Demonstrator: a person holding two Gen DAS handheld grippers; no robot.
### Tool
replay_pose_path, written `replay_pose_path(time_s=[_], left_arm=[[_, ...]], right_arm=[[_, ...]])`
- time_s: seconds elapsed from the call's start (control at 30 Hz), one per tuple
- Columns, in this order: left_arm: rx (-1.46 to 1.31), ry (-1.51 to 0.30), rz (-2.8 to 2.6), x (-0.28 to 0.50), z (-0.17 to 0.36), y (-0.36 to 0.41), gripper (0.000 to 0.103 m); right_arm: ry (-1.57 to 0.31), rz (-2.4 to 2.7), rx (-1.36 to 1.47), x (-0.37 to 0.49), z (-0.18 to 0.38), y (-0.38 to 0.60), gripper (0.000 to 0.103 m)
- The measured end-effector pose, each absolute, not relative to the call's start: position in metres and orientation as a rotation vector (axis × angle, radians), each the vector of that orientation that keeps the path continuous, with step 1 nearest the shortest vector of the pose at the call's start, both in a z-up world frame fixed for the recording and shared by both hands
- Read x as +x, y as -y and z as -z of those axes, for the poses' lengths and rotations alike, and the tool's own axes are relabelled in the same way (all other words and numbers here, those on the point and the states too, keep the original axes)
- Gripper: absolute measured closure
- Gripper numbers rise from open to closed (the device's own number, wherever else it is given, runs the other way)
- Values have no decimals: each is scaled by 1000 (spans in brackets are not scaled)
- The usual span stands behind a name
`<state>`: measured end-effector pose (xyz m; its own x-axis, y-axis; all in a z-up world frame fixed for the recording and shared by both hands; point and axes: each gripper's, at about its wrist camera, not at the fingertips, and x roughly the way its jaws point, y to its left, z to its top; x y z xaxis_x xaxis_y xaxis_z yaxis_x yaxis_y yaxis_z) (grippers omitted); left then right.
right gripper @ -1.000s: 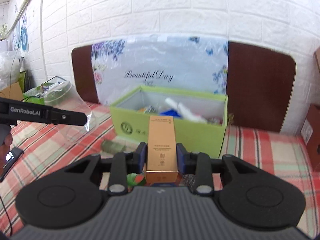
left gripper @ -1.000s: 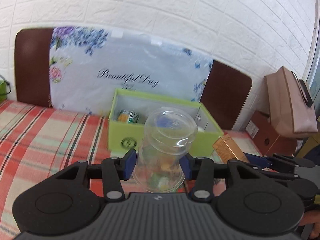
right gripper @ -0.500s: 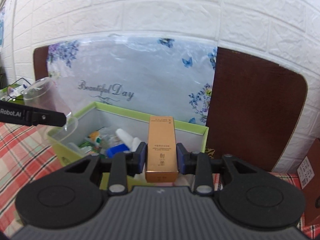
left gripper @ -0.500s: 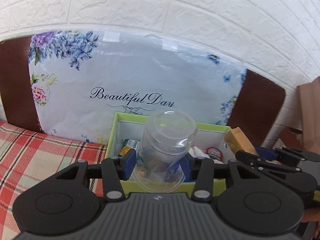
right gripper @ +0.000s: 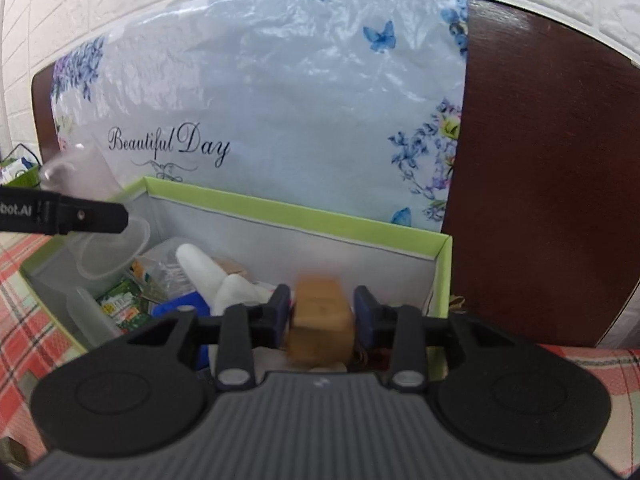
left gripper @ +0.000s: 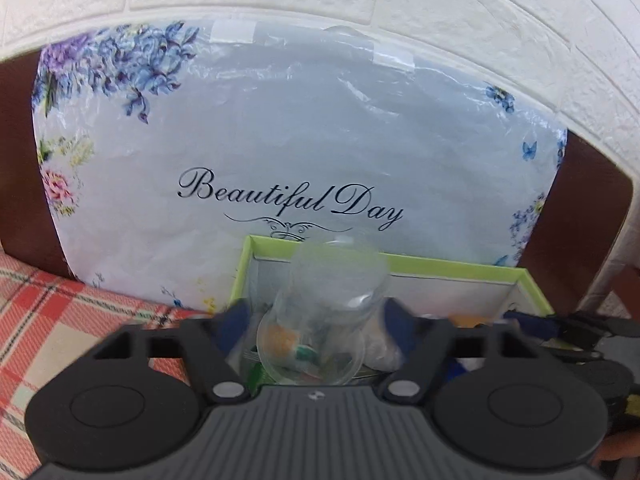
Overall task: Organize objects
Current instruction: 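Carry the plastic cup and gold box into the lime box, open both tools, then move both tools back from the lime box toward the remaining items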
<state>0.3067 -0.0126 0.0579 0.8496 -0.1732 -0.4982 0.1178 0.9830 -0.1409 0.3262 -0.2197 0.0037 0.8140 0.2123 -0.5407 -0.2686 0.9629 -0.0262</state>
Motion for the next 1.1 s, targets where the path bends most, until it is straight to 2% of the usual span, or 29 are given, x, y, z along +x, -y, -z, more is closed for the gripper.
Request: replay_pose_path(time_s=[0.07, 0.2, 0.37, 0.43, 0.9, 1.1], left_arm=[[-89, -513, 153, 305, -55, 14, 12], [-81, -517, 149, 306, -55, 15, 10], [-85, -547, 154, 303, -60, 16, 10], [-88, -552, 146, 299, -61, 15, 10], [-62, -624, 136, 268, -75, 14, 10], [-44, -618, 139, 240, -89, 14, 10]], right_arm=[[-549, -271, -88, 324, -2, 221, 43], [-535, -275, -100, 320, -2, 219, 35], [-535, -268, -103, 316, -9, 216, 5], [-525, -269, -97, 311, -12, 217, 0], [-598, -245, -135, 280, -28, 215, 0], [-560, -220, -112, 254, -51, 219, 0]])
